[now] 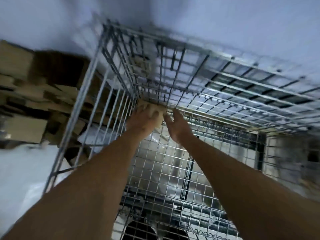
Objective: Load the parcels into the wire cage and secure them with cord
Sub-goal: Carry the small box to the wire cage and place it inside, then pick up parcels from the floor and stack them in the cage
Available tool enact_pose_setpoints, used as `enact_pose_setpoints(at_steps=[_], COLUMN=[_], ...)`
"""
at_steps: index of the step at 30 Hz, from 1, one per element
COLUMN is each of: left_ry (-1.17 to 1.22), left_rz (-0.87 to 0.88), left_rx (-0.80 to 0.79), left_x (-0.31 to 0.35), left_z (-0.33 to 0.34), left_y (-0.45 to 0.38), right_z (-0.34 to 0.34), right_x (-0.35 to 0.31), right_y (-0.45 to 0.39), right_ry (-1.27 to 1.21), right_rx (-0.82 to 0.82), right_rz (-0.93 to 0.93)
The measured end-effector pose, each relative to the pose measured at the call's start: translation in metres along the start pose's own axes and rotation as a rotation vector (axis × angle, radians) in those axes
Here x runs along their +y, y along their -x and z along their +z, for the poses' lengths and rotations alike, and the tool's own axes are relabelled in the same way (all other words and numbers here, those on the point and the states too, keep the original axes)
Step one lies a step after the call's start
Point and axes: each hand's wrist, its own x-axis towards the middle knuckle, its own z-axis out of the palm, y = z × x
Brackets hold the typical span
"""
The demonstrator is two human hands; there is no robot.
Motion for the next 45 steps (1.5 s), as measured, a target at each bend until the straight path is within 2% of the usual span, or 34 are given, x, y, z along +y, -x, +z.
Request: enact_pose_setpoints(at_steps=[3,6,9,11,14,18,21,27,32,39,45], left_ry=[-0.064,-0.105,-0.017,0.101,0.041,-0.059,-0.028,0.027,0.151,0.311,0.348], left_rz=[0.107,0.203,0.165,0.143,0.199,0.153,0.141,0.063,-0.041,-0.303,-0.618], left_rx=[0.033,0.001,0.074,0.198,0.332,0.401,0.429,0.505,0.595,0.753,0.829], left_x=[0.036,0.07,0.111,0.133,0.143,0.135,0.126,0.086,0.042,-0.07,-0.185], left_z=[-0.068,-0.146,-0.241,-0.305,-0.381,-0.444,-0.47,-0.504,-0.517,-0.502,-0.444], left_y=[0.053,0.095,0.137,0.166,0.209,0.246,0.275,0.325,0.369,0.476,0.622], right_z=[-0.056,-0.116,-0.18,-0.225,-0.279,-0.317,-0.325,-0.322,-0.293,-0.181,-0.049], right_x=[-0.059,-0.122,-0.192,-0.243,-0.308,-0.369,-0.402,-0.453,-0.496,-0.549,-0.578], right_y=[0.053,0.1,0.135,0.156,0.187,0.219,0.241,0.271,0.297,0.337,0.42], right_ry=[0.141,0.208,0.249,0.24,0.235,0.289,0.322,0.345,0.406,0.506,0.576], right_rx=[0.008,-0.002,0.045,0.117,0.231,0.299,0.288,0.254,0.155,-0.035,-0.278], right_rz=[-0.046,-0.111,-0.218,-0.291,-0.422,-0.523,-0.533,-0.589,-0.673,-0.843,-0.99])
